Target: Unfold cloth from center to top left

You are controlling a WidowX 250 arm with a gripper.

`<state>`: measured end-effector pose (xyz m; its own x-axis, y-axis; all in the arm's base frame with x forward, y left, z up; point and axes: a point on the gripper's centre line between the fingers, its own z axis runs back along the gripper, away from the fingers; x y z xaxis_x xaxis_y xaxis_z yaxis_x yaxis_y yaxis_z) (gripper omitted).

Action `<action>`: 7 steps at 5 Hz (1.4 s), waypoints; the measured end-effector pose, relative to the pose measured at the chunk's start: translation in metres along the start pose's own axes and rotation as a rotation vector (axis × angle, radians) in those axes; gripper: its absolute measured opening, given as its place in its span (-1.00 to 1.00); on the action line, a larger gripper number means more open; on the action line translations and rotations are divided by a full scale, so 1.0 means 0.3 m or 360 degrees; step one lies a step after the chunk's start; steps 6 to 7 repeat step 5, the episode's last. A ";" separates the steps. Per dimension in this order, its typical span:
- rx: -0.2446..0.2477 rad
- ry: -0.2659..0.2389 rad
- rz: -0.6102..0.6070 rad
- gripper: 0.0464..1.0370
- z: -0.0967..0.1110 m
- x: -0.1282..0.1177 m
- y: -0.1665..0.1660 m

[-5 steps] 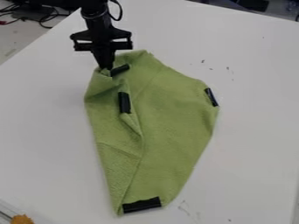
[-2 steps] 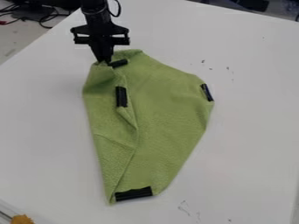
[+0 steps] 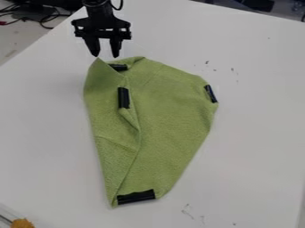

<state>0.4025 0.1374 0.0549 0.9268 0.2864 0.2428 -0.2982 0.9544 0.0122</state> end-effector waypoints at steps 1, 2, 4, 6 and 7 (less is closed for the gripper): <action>0.0014 0.0013 0.0005 0.92 -0.003 -0.001 0.026; 0.0033 0.0056 -0.0049 0.93 -0.011 -0.006 0.034; 0.0079 0.0143 -0.0299 0.92 0.009 -0.039 -0.067; 0.0051 0.0137 -0.0336 0.92 0.027 -0.057 -0.099; 0.0051 0.0137 -0.0336 0.92 0.027 -0.057 -0.099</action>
